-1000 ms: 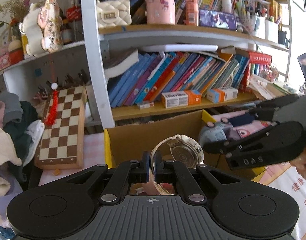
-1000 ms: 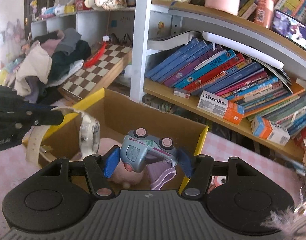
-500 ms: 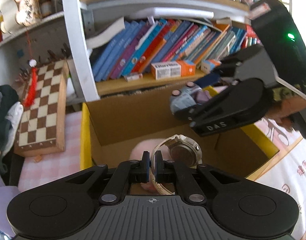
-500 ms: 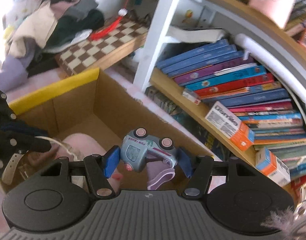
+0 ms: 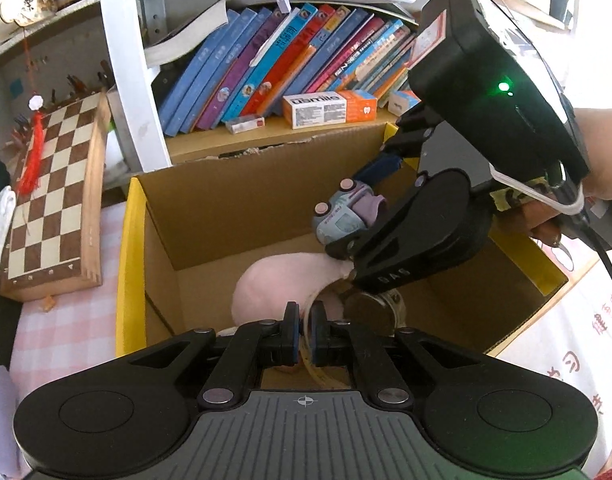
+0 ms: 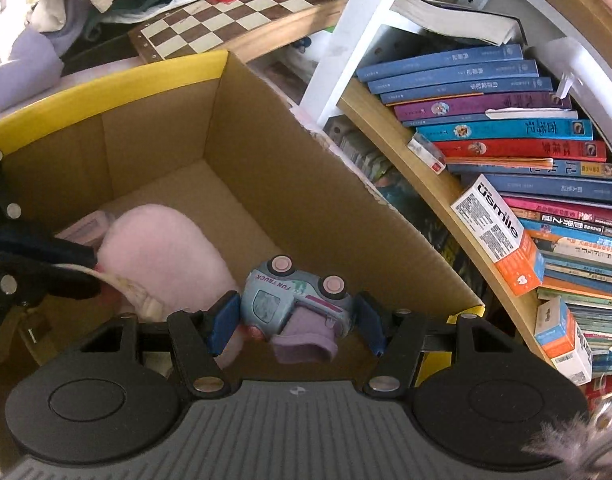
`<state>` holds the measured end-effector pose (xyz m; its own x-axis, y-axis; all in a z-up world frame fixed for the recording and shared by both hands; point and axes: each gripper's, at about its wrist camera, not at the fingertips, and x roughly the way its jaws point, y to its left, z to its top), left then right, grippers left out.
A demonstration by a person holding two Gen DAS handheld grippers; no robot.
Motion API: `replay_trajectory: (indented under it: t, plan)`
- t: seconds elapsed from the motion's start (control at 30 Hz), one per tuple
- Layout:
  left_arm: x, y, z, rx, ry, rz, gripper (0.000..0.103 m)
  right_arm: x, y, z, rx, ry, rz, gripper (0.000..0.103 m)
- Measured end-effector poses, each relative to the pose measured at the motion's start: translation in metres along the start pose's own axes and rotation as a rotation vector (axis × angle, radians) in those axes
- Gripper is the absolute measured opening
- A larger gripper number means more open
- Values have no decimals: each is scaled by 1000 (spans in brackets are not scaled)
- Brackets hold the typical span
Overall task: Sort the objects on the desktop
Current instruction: 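Lower the watch and car into the yellow box while opening both grippers, then withdraw both grippers up out of the yellow box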
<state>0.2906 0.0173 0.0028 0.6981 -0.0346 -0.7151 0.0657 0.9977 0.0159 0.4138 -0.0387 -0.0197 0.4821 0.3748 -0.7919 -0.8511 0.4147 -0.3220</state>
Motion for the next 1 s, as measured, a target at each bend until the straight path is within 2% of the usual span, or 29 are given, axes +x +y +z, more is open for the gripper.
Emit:
replay_trajectory:
  t: [0.23,0.3,0.33,0.4,0.5,0.57,0.63,0.87,1.0]
  plan:
    - [1,-3,-1,9,0,3,11,-8,-3,0,20,-22,-16,60]
    - [0,-3,-1,9,-4,2,16,-11,-4,0,25,-30,-21,61]
    - [-1,-3,-2,7,-6,2,23,-12,-5,0,27,-34,-24,62]
    - [-3,-2,-3,-5,-12,4,27,-15,-6,1,32,-42,-30,67]
    - [-9,0,-5,-19,-35,22,45,-19,-7,1,39,-54,-38,75]
    - [-16,0,-6,-19,-61,34,63,-21,-8,1,44,-63,-43,76]
    - [-25,0,-6,-21,-87,44,71,-27,-9,1,54,-77,-50,76]
    - [-53,-4,-8,-6,-165,97,85,-58,-9,-2,133,-160,-64,82]
    - [-70,-5,-12,-10,-199,124,87,-80,-7,-7,200,-218,-55,84]
